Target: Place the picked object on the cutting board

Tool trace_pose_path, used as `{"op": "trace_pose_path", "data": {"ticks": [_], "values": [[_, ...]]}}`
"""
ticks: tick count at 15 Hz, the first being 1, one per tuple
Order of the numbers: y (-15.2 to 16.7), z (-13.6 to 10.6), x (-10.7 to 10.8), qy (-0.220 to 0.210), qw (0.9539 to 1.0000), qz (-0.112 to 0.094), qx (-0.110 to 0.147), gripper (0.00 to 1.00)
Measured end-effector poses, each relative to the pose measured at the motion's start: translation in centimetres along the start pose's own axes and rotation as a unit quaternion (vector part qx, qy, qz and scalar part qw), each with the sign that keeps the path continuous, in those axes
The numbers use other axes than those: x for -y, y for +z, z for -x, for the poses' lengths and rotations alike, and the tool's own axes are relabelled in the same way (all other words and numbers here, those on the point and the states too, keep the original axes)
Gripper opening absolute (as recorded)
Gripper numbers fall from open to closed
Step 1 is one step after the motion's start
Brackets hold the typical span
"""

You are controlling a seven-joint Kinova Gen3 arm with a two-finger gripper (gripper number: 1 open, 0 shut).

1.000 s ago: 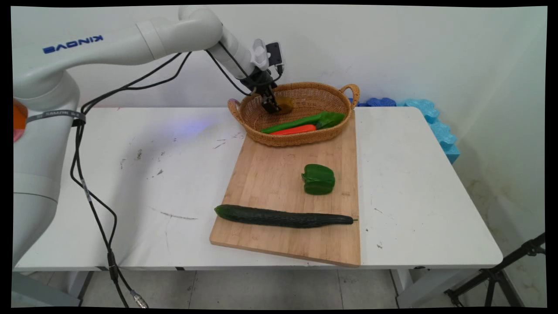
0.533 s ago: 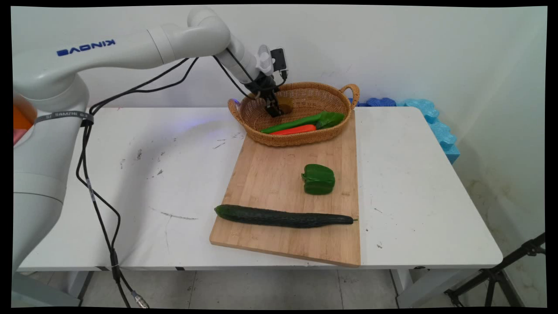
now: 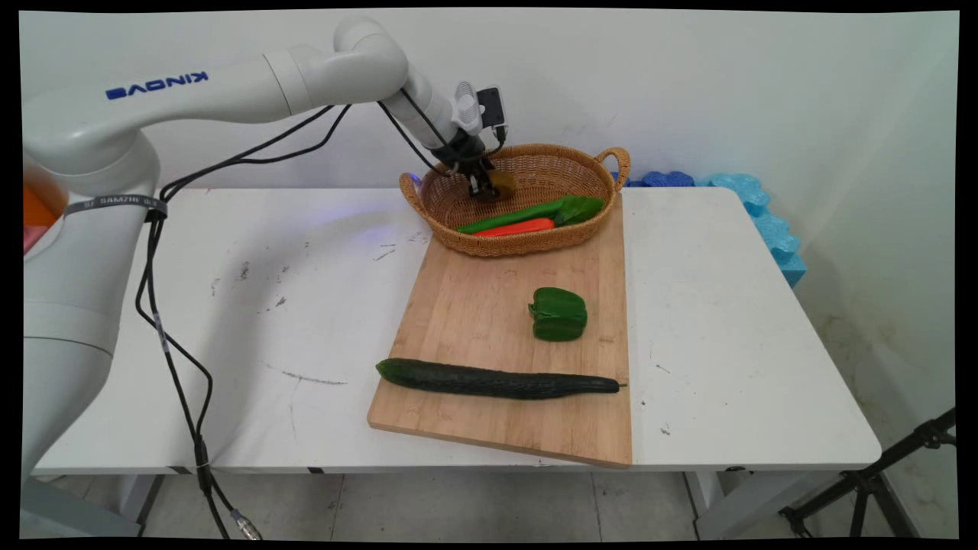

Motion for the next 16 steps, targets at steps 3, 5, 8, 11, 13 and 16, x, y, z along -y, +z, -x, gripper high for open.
{"op": "trace_pose_path", "data": {"ticks": [3,5,8,11,13,16], "values": [[-0.2,-0.2,0.0,0.000,1.0000,-0.001,-0.002,0.00],[-0.6,-0.4,-0.1,-0.003,1.0000,-0.002,-0.006,0.00],[-1.5,-0.6,0.0,-0.011,0.9998,-0.004,-0.014,0.00],[-3.0,-0.1,0.3,-0.023,0.9995,-0.007,-0.021,0.00],[-4.0,-0.3,0.5,-0.033,0.9991,-0.007,-0.027,0.00],[-6.5,-0.1,0.4,-0.058,0.9976,-0.006,-0.036,0.00]]}}
